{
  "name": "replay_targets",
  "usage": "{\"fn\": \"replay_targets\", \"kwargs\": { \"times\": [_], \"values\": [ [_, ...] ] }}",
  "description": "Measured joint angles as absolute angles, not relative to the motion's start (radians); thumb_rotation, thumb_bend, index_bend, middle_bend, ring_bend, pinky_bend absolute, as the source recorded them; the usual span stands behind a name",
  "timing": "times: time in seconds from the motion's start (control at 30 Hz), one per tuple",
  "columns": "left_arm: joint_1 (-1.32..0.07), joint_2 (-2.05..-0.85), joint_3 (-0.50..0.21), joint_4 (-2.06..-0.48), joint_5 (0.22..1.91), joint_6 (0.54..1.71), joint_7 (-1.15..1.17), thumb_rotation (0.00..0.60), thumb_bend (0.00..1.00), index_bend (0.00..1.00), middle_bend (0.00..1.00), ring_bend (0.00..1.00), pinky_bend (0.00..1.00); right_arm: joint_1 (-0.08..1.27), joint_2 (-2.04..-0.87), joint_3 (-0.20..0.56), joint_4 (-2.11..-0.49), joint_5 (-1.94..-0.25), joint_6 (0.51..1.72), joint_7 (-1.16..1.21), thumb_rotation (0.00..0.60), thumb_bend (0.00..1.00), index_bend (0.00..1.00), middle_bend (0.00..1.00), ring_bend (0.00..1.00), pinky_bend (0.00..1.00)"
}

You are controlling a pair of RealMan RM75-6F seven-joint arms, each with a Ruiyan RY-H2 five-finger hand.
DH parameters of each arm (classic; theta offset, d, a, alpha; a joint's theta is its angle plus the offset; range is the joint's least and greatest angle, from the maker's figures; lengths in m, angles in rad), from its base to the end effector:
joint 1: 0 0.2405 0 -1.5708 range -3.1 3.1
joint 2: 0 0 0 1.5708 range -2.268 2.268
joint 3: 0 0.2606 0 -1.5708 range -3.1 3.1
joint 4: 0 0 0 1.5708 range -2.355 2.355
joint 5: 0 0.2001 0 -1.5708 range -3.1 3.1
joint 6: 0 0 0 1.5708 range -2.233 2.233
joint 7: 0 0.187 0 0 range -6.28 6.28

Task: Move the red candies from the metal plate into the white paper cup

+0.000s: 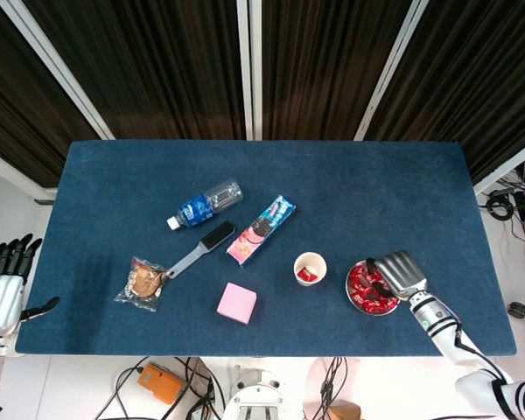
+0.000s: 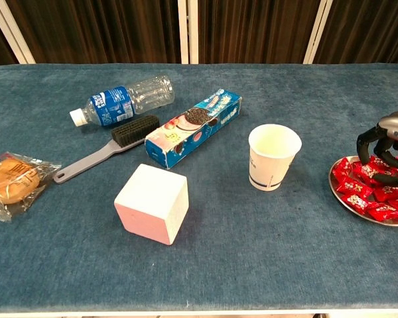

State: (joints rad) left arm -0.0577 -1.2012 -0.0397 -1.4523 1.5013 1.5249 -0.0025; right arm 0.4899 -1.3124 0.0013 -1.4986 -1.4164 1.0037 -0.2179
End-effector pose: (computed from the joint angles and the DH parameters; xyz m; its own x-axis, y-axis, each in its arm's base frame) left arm -0.3378 0.2142 0.1635 0.4634 -0.0206 0.8859 0.8861 0.0230 -0.4629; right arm -0.2551 -0.3131 0.0309 0.6060 -0.3006 0.7365 -0.7847 -0.3779 0.4914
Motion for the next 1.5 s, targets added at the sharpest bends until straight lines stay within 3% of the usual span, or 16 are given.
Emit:
{"fn": "replay_targets", "kwargs": {
  "times": [0.3,0.8,1.07,1.23,1.5],
  "values": [
    [-0.059,-1.201,-0.041,-1.450,1.505,1.527,-0.006,0.600,0.00,0.06,0.00,0.00,0.00,0.509,-1.220,0.071,-1.679,-1.498,1.103,-0.171,0.600,0.59,0.67,0.84,0.99,1.00],
    [-0.057,-1.196,-0.043,-1.450,1.500,1.528,-0.006,0.600,0.00,0.06,0.00,0.00,0.00,0.673,-1.364,0.136,-1.682,-1.401,0.927,-0.310,0.600,0.58,0.58,0.84,0.99,1.00],
    [-0.056,-1.200,-0.045,-1.441,1.494,1.527,-0.012,0.600,0.00,0.06,0.00,0.00,0.00,0.689,-1.394,0.124,-1.671,-1.366,0.917,-0.354,0.600,0.39,0.42,0.84,0.99,1.00],
    [-0.057,-1.202,-0.046,-1.438,1.495,1.527,-0.017,0.600,0.00,0.06,0.00,0.00,0.00,0.666,-1.375,0.117,-1.679,-1.402,0.978,-0.322,0.600,0.39,0.42,0.84,0.99,1.00],
    [-0.060,-1.206,-0.052,-1.431,1.493,1.528,-0.025,0.600,0.00,0.06,0.00,0.00,0.00,0.567,-1.263,0.063,-1.644,-1.452,1.092,-0.225,0.600,0.39,0.52,0.84,0.99,1.00]
  ]
}}
